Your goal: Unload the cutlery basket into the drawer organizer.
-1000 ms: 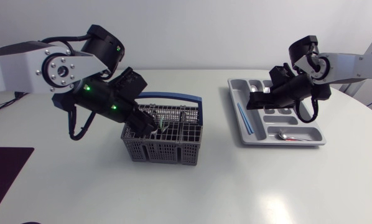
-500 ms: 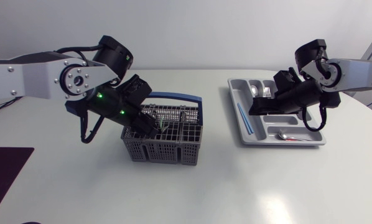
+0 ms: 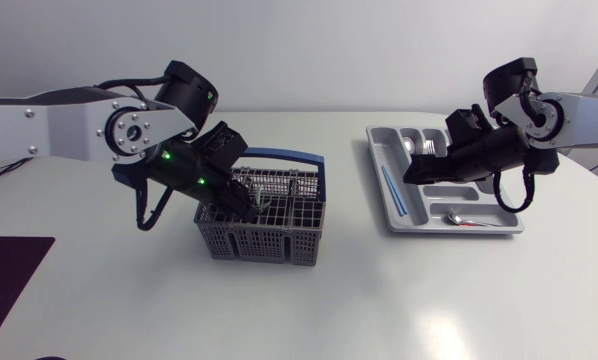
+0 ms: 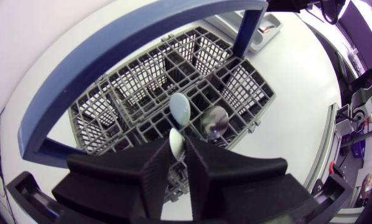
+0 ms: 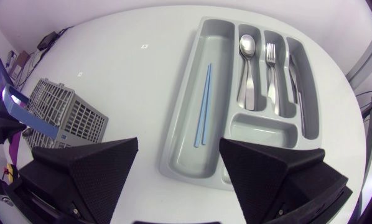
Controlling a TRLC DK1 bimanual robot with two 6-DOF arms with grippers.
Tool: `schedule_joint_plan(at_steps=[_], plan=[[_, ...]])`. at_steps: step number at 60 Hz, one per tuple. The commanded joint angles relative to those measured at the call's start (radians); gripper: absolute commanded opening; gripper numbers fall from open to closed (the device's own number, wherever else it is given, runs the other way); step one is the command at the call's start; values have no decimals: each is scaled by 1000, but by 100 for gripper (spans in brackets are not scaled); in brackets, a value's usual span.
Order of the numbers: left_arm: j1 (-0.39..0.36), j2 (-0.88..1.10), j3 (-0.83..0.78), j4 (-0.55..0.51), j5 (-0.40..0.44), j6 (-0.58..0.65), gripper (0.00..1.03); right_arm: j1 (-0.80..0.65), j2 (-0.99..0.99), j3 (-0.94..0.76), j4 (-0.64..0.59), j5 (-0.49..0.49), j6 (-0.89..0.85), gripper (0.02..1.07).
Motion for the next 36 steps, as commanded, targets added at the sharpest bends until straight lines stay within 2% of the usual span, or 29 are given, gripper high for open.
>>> schedule_joint_plan(at_steps=[1, 12, 36], plan=[[-8, 29, -5, 9, -1, -19, 8, -7, -28, -41, 9, -4, -15, 96], [-5, 1, -7, 7, 11, -23, 4, -7, -57, -57, 9, -4, -26, 96], [-2, -134, 23, -49, 42, -37, 4, -1, -129, -83, 6, -2, -47, 96]])
